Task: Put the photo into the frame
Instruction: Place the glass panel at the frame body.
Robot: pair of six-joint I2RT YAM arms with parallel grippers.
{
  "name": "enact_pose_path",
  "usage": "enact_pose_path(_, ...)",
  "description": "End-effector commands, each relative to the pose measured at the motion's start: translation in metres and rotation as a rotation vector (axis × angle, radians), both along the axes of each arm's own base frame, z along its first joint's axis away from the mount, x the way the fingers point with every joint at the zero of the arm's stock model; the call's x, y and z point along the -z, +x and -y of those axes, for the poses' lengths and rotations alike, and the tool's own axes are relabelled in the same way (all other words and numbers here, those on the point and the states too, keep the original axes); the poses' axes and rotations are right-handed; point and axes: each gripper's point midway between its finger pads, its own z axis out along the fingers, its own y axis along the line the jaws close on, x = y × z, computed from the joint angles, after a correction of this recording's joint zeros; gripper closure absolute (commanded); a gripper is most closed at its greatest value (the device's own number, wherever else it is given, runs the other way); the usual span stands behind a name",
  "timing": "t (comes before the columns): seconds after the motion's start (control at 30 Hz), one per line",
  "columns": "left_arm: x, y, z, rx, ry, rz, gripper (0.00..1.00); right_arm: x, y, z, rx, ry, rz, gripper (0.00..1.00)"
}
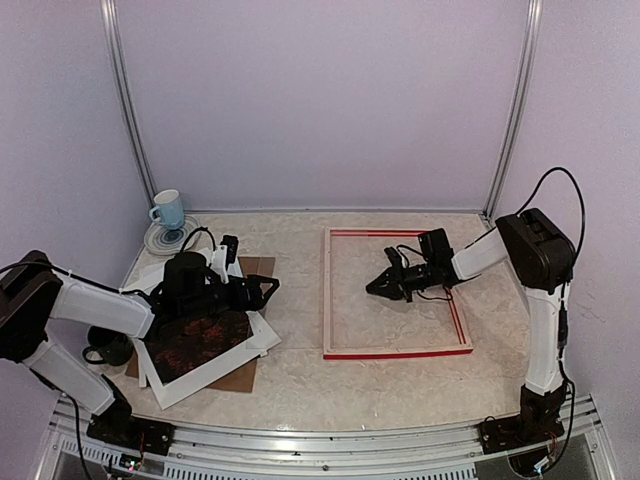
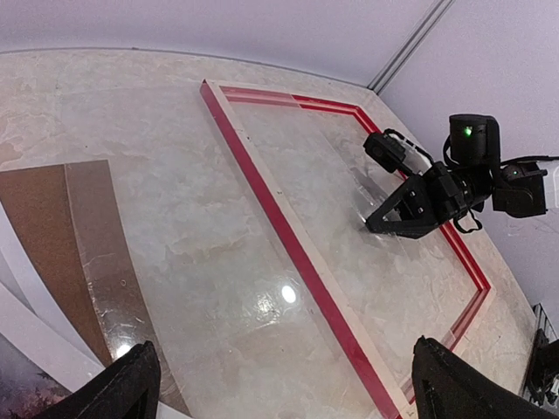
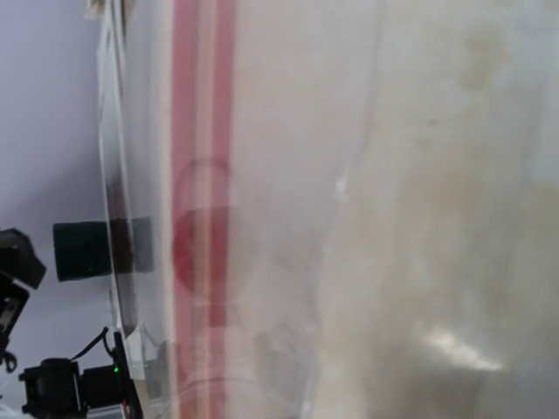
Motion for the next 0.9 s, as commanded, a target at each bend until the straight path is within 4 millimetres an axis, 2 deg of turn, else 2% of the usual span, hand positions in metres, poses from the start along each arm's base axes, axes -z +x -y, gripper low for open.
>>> enact_pose_path(0.0, -0.003, 0.002, 0.002, 0.005, -0.015, -0.002, 0.01, -0.024, -0.002, 0.003, -0.004, 0.062, 0.030, 0.99)
enact_pose_path(0.13, 0.002, 0.004, 0.002, 0.005, -0.012, -0.015, 0.01, -0.037, -0.003, 0.002, -0.005, 0.098, 0.049, 1.00)
enact_pose_path(0.33, 0.005, 0.004, 0.002, 0.005, -0.013, -0.027, 0.01, -0.042, -0.007, 0.009, -0.007, 0.065, 0.041, 1.00)
enact_pose_path(0.63, 0.008, 0.005, 0.003, 0.010, -0.019, -0.047, 0.01, -0.042, -0.005, 0.046, 0.032, -0.073, 0.054, 1.00)
enact_pose_path(0.87, 0.010, 0.006, 0.002, 0.008, -0.017, -0.055, 0.01, -0.030, -0.012, 0.067, 0.032, -0.166, 0.027, 1.00)
